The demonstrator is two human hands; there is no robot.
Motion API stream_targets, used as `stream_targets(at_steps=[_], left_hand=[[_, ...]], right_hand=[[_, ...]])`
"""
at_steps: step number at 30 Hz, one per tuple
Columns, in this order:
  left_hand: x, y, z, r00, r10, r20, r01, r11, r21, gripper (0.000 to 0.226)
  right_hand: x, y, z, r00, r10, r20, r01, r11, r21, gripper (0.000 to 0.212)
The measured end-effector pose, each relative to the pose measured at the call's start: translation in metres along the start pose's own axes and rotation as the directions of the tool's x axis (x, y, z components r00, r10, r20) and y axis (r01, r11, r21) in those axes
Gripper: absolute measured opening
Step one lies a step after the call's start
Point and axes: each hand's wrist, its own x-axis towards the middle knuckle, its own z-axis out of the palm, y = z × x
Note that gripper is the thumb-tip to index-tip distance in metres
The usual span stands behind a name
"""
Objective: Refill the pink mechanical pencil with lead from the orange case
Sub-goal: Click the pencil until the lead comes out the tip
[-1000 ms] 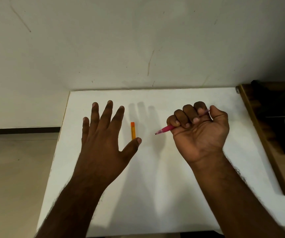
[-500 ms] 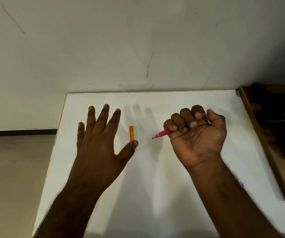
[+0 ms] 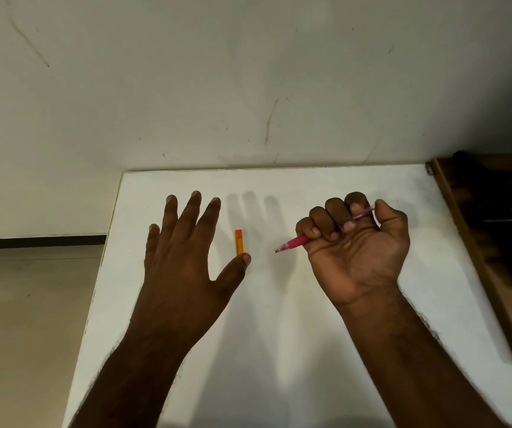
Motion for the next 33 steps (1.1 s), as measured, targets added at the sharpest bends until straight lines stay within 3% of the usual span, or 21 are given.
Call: stream_targets(at_steps=[2,33], left_hand=[[0.0000,0.0004,-0.0004,1.000,0.003,0.001,-0.003,1.000,-0.007,0.086],[-0.0002,-0.0007,-0.0018,1.000,-0.005,-0.006,0.005,0.999,-0.034,0.085]], right_hand=[[0.0003,0.0001,-0.0008,1.000,0.007,-0.010,-0.007,1.000,0.005,0.041],[0.0005,0.0009,0.0006,1.000,0.027,0.003,-0.027,0.999,-0.023,0.042]])
